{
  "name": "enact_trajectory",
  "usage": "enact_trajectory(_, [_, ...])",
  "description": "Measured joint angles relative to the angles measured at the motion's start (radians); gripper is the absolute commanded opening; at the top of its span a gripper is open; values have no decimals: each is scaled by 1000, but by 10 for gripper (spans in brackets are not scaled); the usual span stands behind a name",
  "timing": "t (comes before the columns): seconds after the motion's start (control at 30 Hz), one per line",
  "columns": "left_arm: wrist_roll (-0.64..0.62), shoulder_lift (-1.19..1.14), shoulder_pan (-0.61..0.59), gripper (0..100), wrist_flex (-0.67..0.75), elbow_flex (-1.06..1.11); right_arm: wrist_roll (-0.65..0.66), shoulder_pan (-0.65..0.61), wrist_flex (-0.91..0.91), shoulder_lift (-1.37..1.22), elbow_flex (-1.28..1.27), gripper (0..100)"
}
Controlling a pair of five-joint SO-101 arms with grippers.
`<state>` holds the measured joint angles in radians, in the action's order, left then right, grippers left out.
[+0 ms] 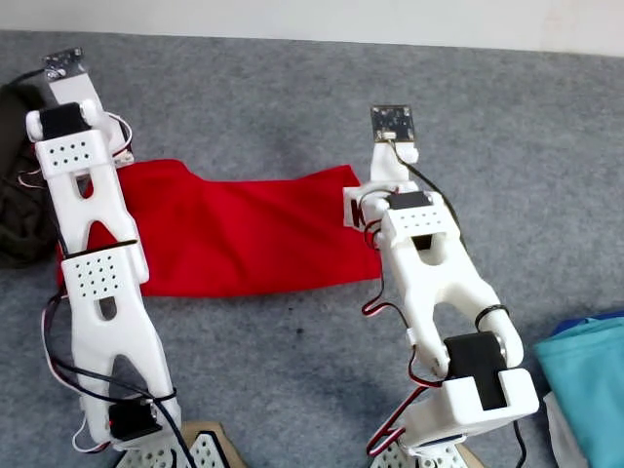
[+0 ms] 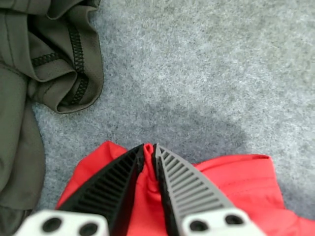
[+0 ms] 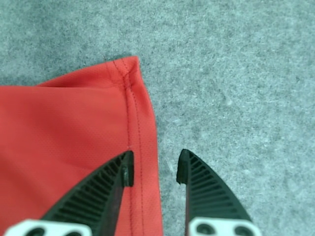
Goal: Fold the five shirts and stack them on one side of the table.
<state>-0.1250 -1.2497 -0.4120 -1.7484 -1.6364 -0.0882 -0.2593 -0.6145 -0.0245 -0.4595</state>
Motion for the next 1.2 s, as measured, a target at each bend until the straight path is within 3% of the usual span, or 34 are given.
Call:
enact_trajectory(0.27, [2, 20, 0, 6, -9, 58, 49, 0, 0, 0, 0, 156])
enact_trajectory(0.83, [38, 479, 5, 6, -9, 829, 51, 0, 0, 0, 0, 156])
enact_trajectory(1.2, [66, 486, 9, 7, -9, 999, 54, -3, 0, 0, 0, 156])
